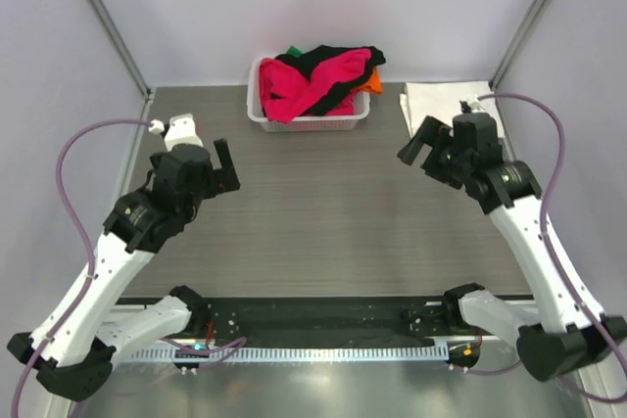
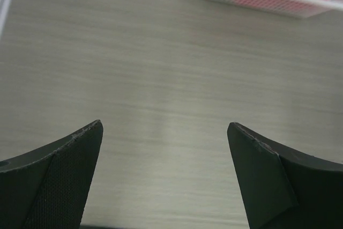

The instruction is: Fold and stack the t-shirts

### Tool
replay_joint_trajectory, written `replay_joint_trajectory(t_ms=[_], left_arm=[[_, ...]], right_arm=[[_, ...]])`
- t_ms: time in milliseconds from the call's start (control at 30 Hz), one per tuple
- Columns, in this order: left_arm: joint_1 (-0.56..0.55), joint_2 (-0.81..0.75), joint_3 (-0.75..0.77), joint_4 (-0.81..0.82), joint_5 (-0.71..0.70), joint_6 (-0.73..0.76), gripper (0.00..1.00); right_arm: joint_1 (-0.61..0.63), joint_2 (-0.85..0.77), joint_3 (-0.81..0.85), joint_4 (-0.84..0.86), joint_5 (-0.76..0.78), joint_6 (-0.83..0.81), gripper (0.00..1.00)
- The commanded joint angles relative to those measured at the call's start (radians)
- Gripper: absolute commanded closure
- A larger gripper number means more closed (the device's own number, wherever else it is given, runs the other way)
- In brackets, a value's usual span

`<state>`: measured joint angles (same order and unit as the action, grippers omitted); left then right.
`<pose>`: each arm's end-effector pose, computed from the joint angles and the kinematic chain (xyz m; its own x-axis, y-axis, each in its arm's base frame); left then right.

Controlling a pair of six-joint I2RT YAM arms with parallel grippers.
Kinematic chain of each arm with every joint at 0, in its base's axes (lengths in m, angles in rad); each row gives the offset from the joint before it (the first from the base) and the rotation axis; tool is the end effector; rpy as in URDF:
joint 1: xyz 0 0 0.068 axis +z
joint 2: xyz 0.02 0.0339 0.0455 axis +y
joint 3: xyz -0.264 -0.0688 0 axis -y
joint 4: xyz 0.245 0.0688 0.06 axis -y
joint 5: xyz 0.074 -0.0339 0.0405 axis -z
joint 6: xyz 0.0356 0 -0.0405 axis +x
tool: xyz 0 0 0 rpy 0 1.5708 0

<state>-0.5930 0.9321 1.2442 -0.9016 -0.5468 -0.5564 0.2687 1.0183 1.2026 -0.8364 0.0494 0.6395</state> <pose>0.1465 -0.0764 0.3997 -0.4543 -0.2378 -0.8585 -0.1425 0.9707 -0.1935 0.1917 0.0510 0.3756 -0.6051 0.4516 -0.6556 0.1668 0.8772 0.4503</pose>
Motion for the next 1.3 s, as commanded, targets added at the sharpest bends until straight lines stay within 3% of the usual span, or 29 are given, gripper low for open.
replay_joint_trajectory(t_ms=[0,267,433,467,567,667,867,1267], left_arm=[[0.004,-0.090,-0.081,-0.063,-0.071,0.046,0.00],[0.004,-0.259,-0.259,-0.037,-0.005,0.001,0.00],[0.004,-0.315,-0.285,-0.068,0.020,-0.054,0.00],[0.004,-0.315,-0.287,-0.062,0.021,-0.054,0.00],[0.004,-0.392,-0.339,-0.030,-0.036,-0.056,0.00],[0.004,-0.427,-0.335,-0.045,-0.053,-0.063,0.00],[0.004,-0.495,-0.348,-0.037,-0.071,-0.068,0.00],[0.007,-0.492,-0.344,-0.042,-0.062,-0.068,0.00]], right_arm=[[0.020,0.126,0.139,0.111,-0.020,-0.037,0.00],[0.030,0.560,0.581,0.126,0.075,-0.142,0.00],[0.021,0.943,0.984,0.128,0.112,-0.181,0.00],[0.021,0.944,0.985,0.128,0.109,-0.181,0.00],[0.010,1.179,1.252,0.131,0.075,-0.179,0.02],[0.006,1.275,1.380,0.183,0.073,-0.184,0.05],[-0.006,1.361,1.356,0.417,0.053,-0.198,0.16],[0.004,1.431,1.367,0.511,-0.003,-0.169,0.35]])
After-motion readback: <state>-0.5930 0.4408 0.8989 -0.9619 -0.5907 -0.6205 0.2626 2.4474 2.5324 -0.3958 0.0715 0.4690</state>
